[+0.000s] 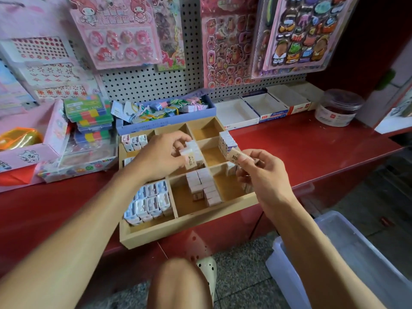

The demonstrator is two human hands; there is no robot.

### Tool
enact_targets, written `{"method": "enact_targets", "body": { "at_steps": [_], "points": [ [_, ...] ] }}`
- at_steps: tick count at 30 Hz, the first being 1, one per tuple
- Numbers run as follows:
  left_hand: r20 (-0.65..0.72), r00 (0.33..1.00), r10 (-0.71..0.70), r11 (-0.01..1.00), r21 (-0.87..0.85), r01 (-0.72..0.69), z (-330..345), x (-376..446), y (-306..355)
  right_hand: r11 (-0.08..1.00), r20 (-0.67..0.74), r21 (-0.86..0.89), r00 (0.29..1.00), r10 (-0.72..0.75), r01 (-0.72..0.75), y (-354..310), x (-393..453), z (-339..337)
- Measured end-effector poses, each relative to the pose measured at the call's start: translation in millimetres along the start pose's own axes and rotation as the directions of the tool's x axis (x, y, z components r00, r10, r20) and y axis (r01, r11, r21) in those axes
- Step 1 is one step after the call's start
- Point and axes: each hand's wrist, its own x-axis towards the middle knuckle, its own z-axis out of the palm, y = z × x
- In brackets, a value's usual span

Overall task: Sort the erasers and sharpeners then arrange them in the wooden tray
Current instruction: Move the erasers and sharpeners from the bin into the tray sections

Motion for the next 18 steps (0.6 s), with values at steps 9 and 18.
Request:
{"method": "enact_targets", "body": {
  "at_steps": [9,18],
  "points": [
    [-0.017,0.999,0.03,0.994,0.102,-0.028,27,20,-3,1.0,-0.034,0.009,0.999,0.018,-0.018,13,10,0],
    [0.033,0.999,-0.017,1.0,-0.022,0.018,27,24,-15,0.997,-0.03,0.074,0.999,0.027,-0.025,12,13,3]
  ]
}}
